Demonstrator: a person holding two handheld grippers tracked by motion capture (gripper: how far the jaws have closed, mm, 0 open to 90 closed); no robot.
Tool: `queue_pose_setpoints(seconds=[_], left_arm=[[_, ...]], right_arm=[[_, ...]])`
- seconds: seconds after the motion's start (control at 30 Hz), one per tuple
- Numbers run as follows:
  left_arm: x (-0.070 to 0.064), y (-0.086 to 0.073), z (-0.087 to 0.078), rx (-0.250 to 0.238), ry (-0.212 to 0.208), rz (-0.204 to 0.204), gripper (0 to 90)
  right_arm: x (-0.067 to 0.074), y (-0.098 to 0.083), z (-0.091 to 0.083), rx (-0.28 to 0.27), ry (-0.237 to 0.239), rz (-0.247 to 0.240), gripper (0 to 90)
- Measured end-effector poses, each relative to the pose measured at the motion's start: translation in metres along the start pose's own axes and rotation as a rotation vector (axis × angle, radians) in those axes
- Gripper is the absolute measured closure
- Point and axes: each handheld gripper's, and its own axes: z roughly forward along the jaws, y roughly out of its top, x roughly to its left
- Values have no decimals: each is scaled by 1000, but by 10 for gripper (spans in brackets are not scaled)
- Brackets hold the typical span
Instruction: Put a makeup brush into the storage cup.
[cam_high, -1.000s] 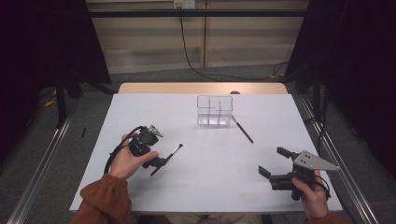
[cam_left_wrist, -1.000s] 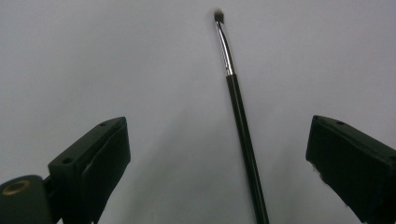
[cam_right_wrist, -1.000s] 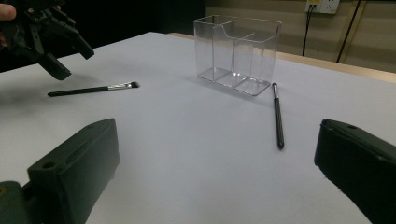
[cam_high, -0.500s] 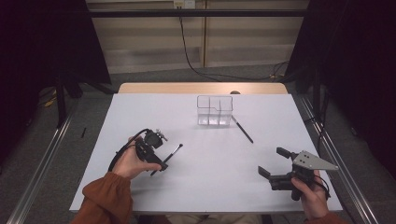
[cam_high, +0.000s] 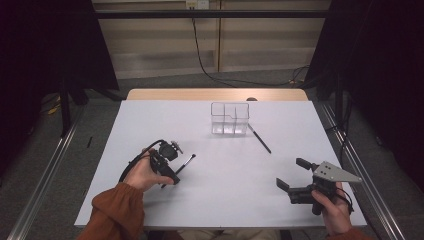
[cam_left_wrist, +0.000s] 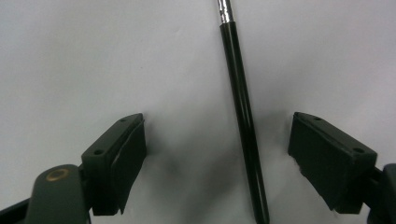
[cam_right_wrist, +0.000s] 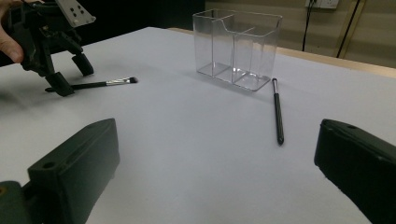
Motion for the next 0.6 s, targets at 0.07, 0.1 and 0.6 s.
queue_pose_setpoints(seconds=[0.07,0.1,0.6], left_arm=[[-1,3,0,21,1,-1,198],[-1,6,0,44,0,3,216],[0,12,-3,73,-4,-35,510]], right_arm=[[0,0,0,1,0,-1,0],[0,0,0,3,1,-3,0],[0,0,0,3,-1,-3,0]])
